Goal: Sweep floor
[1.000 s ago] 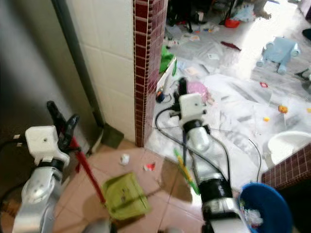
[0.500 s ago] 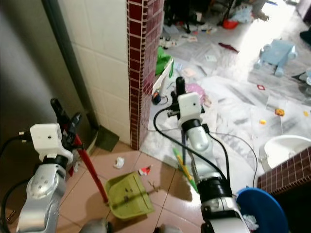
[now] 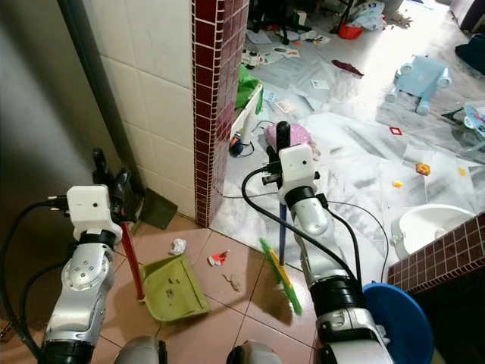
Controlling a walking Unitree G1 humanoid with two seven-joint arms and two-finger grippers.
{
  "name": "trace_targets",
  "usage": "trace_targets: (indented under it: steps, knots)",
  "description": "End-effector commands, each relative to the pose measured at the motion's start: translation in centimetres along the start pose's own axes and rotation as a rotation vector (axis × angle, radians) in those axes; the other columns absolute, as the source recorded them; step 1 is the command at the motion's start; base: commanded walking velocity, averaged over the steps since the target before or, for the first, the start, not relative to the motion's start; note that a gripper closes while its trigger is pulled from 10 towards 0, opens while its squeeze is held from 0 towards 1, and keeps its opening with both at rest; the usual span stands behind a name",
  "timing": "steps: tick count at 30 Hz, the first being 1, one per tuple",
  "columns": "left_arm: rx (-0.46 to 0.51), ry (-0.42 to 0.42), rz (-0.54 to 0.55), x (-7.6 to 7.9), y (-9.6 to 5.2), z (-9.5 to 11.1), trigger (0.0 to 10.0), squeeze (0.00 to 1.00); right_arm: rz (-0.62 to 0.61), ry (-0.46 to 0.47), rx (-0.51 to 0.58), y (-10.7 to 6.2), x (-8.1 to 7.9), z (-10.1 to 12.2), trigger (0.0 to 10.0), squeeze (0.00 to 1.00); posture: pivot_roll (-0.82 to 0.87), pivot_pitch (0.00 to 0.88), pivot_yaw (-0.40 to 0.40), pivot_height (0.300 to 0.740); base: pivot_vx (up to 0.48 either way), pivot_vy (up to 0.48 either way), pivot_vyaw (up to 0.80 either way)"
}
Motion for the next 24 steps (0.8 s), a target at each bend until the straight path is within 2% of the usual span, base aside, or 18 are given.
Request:
trace_targets:
  steps: [1, 5, 9, 13, 19, 21, 24]
  knots:
    - [0.068, -0.029, -0.017, 1.3, 1.1, 1.6, 10.0, 0.0, -0.033, 0.011, 0.062, 0.5, 1.3, 2.6, 10.0, 0.0, -0.1, 0.128, -0.134, 0.74, 0.0, 0.0, 0.0]
    - [0.077, -0.053, -0.036, 2.9, 2.3, 1.9, 10.0, 0.0, -0.103, 0.15, 0.02, 0.4, 2.7, 2.2, 10.0, 0.0, -0.12, 0.144, -0.133, 0.74, 0.0, 0.0, 0.0]
    - [0.079, -0.064, -0.055, 3.7, 2.5, 1.9, 10.0, 0.0, -0.092, 0.212, 0.022, 0.3, 2.4, 2.4, 10.0, 0.0, -0.12, 0.144, -0.129, 0.74, 0.0, 0.0, 0.0]
    - [0.078, -0.073, -0.063, 4.0, 2.6, 1.6, 10.0, 0.0, -0.054, 0.335, 0.002, 0.5, 1.1, 2.8, 10.0, 0.0, -0.12, 0.142, -0.121, 0.74, 0.0, 0.0, 0.0]
    - [0.081, -0.079, -0.068, 4.4, 2.9, 1.5, 10.0, 0.0, 0.051, 0.439, -0.032, 1.0, -0.9, 3.7, 10.0, 0.0, -0.13, 0.137, -0.117, 0.74, 0.0, 0.0, 0.0]
    - [0.082, -0.082, -0.077, 4.6, 3.0, 1.5, 10.0, 0.0, 0.138, 0.484, -0.032, 1.2, -1.9, 4.8, 10.0, 0.0, -0.13, 0.131, -0.115, 0.74, 0.0, 0.0, 0.0]
    - [0.085, -0.084, -0.088, 4.9, 3.1, 1.6, 10.0, 0.0, 0.241, 0.529, -0.022, 1.3, -2.4, 6.8, 10.0, 0.0, -0.13, 0.127, -0.112, 0.74, 0.0, 0.0, 0.0]
Point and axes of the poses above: a point about 5 cm out from each wrist's last joint towards the gripper, its own y axis pointing out of the wrist towards the gripper, its own z axis along the axis of the wrist's last joint, x = y × z, the point moved 6 cm from there along y, pointing out of the wrist towards the gripper, and after that the axes turned 9 degrees about y, right-handed, at the moved point
